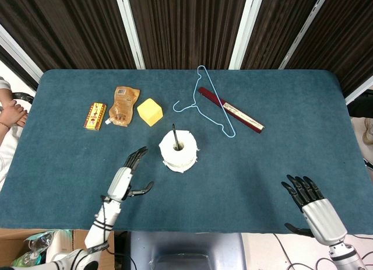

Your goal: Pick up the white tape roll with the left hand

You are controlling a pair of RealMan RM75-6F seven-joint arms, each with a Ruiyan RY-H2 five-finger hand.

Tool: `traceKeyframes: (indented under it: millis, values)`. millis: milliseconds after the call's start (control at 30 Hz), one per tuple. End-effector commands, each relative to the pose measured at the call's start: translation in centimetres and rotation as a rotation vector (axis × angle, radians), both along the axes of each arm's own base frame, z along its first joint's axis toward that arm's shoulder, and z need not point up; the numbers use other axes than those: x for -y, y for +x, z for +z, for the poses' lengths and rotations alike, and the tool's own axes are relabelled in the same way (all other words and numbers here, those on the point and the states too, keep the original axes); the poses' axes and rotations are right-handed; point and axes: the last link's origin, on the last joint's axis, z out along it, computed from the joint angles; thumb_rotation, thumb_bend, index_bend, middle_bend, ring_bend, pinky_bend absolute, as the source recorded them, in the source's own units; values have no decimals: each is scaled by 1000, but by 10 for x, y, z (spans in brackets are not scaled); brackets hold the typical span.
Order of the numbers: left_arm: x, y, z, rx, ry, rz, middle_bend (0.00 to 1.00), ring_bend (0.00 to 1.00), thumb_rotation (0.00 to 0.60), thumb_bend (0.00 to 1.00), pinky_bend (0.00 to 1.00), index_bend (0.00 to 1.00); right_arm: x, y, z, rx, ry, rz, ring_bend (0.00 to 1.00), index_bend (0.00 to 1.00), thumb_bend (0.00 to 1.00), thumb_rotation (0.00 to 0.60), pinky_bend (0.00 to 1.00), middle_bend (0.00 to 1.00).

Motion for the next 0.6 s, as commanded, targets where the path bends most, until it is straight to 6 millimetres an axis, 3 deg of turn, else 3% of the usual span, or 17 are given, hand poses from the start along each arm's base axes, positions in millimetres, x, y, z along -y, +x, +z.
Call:
traceKeyframes:
  millis: [33, 200, 333, 600]
  values:
    - [-7, 8, -6, -5, -3, 9, 0, 0, 600, 334, 26, 0, 1, 0, 0, 1, -1, -1, 0, 0, 65, 600, 0, 0]
    - [-16, 22, -19, 39, -71, 48, 0, 0, 600, 334, 26, 0, 3, -1, 5, 13, -14, -12, 0, 0, 64, 600, 0, 0]
    - [-35, 40, -18, 75, -105, 95, 0, 0, 600, 333, 26, 0, 5, -2, 9, 28, -12, -10, 0, 0, 64, 600, 0, 0]
    - [-51, 68, -27, 101, -142, 142, 0, 0, 600, 333, 28, 0, 9, -4, 16, 52, -19, -23, 0, 0, 65, 600, 0, 0]
